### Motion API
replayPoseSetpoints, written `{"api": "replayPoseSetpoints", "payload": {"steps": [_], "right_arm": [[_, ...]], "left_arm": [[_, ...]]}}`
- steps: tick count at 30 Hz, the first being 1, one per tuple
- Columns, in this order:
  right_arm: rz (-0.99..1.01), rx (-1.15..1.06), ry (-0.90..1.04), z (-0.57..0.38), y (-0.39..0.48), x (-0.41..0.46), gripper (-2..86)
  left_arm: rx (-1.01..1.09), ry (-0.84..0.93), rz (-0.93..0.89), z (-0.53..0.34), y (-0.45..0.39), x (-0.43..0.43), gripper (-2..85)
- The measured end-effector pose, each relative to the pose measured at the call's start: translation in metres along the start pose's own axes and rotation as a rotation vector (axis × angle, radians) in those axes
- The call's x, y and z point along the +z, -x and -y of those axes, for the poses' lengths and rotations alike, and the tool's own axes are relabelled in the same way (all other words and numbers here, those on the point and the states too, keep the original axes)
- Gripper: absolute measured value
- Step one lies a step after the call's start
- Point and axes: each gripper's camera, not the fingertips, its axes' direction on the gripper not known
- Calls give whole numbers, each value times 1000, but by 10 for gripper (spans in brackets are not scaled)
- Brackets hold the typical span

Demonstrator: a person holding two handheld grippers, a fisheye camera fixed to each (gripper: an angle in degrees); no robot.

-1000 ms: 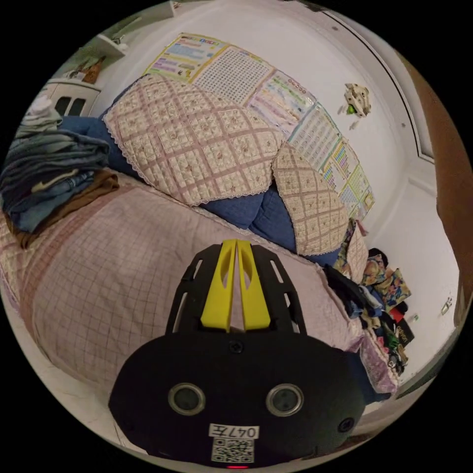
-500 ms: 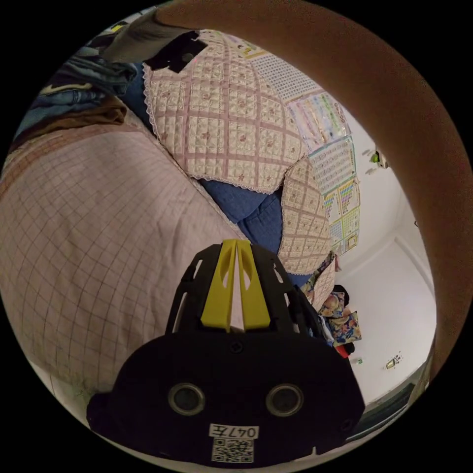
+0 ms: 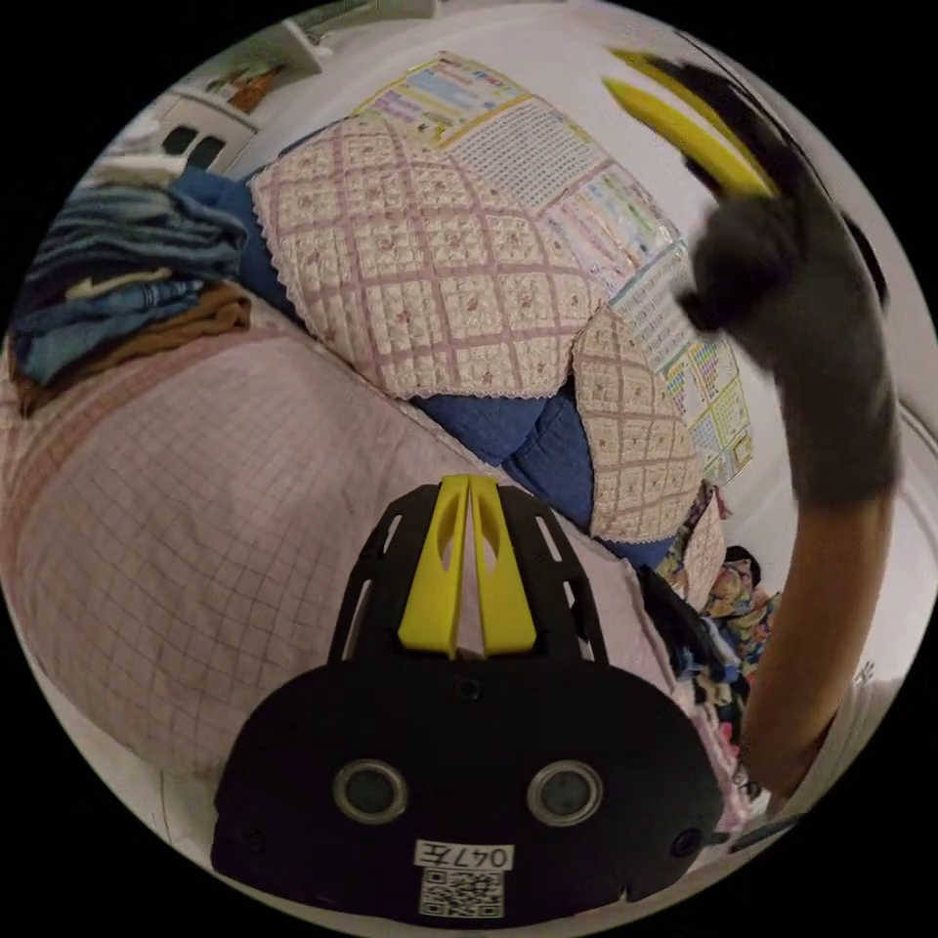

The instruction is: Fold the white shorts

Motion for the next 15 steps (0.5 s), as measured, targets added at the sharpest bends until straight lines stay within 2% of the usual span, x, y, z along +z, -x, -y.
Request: {"api": "replayPoseSetpoints", "payload": {"steps": [2, 3, 5, 8, 9, 12, 14, 15], "right_arm": [[-181, 13, -17, -57, 5, -117, -4], [-215, 32, -6, -72, 5, -145, -6], [-357, 106, 104, -127, 10, -246, -11], [-511, 69, 297, -178, 25, -359, -9], [-527, 67, 339, -185, 27, -382, -8], [-562, 149, 412, -212, 32, -506, 0], [-574, 310, 392, -234, 29, -608, 3], [-583, 352, 383, -240, 28, -632, 4]], "left_arm": [[96, -8, 11, 4, -21, -7, -10], [178, -10, 24, 6, -39, -11, -10], [334, -37, 71, 4, -71, -20, -10], [646, -175, 174, -9, -131, -41, -10], [771, -229, 195, -17, -153, -48, -10], [964, -336, 164, -33, -197, -63, -9], [983, -341, 98, -34, -213, -68, -9], [996, -310, 40, -31, -221, -69, -8]]}}
